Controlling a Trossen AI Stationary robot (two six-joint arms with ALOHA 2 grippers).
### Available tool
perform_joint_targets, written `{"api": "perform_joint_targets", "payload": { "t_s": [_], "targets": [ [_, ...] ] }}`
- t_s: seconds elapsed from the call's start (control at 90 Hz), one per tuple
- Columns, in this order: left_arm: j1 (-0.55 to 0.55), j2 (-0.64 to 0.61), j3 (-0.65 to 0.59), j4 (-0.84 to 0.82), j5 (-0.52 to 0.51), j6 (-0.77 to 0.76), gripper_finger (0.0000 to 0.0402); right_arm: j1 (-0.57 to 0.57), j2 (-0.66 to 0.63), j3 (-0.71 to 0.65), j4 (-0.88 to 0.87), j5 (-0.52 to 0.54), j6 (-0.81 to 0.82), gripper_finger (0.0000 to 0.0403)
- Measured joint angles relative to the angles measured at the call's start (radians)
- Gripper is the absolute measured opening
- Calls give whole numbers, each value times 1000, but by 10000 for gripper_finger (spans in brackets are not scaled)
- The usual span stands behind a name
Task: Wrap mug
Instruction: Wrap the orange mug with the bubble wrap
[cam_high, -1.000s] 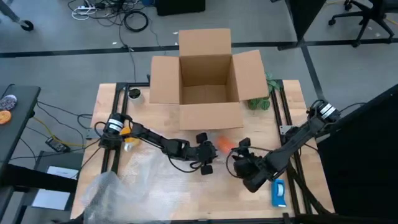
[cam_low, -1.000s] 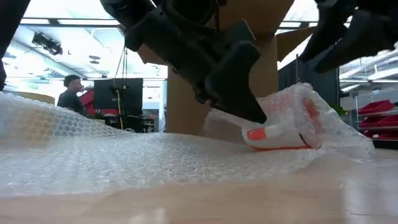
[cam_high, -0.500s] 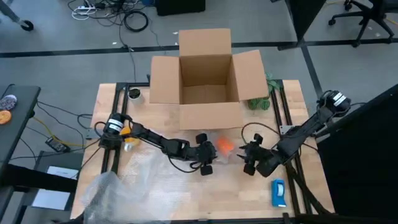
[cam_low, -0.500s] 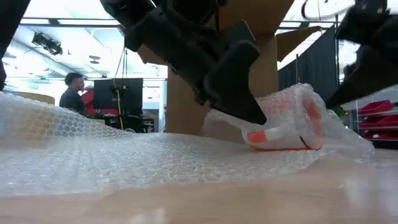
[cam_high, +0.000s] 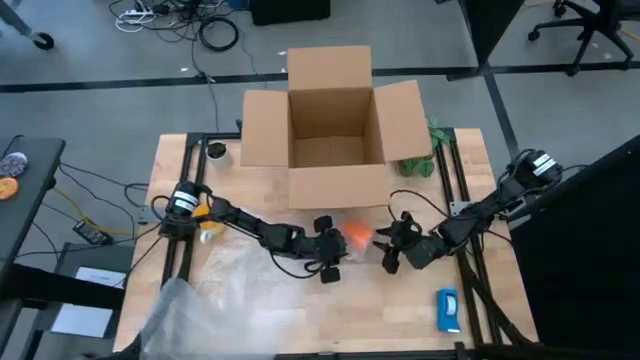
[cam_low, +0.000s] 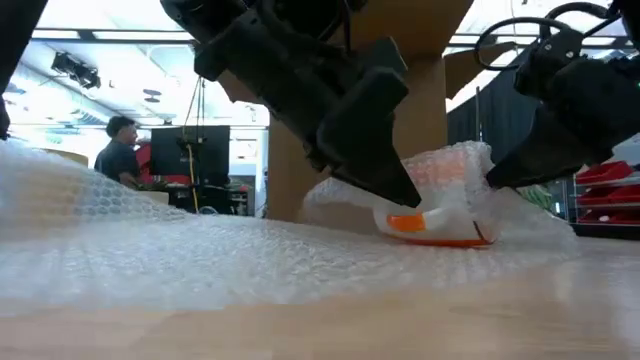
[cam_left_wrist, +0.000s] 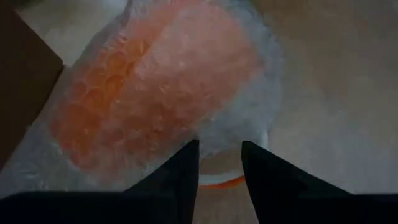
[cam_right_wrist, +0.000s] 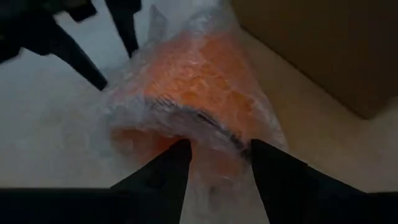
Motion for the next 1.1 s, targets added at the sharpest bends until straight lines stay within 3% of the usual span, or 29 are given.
{"api": "perform_joint_targets", "payload": {
  "t_s": [0.389, 0.533, 0.644, 0.733, 0.833, 0.967, 1.1],
  "targets": [
    [2, 0, -1, -11, -11, -16, 108, 79, -243, 1, -138, -28, -118, 133],
    [2, 0, -1, -11, -11, -18, 108, 103, -325, 2, -256, -28, -66, 123],
    [2, 0, -1, -13, -11, -22, 108, 121, -345, 2, -447, -32, 67, 120],
    [2, 0, 0, -13, -10, -23, 108, 134, -321, 2, -568, -47, 206, 119],
    [2, 0, 0, -11, -10, -23, 108, 145, -248, 2, -553, -76, 271, 119],
    [2, 0, 0, 1, -10, -23, 108, 135, -91, 2, -390, -116, 275, 118],
    [2, 0, 0, 9, -9, -23, 108, 118, 39, 2, -113, -114, 197, 118]
  ]
}}
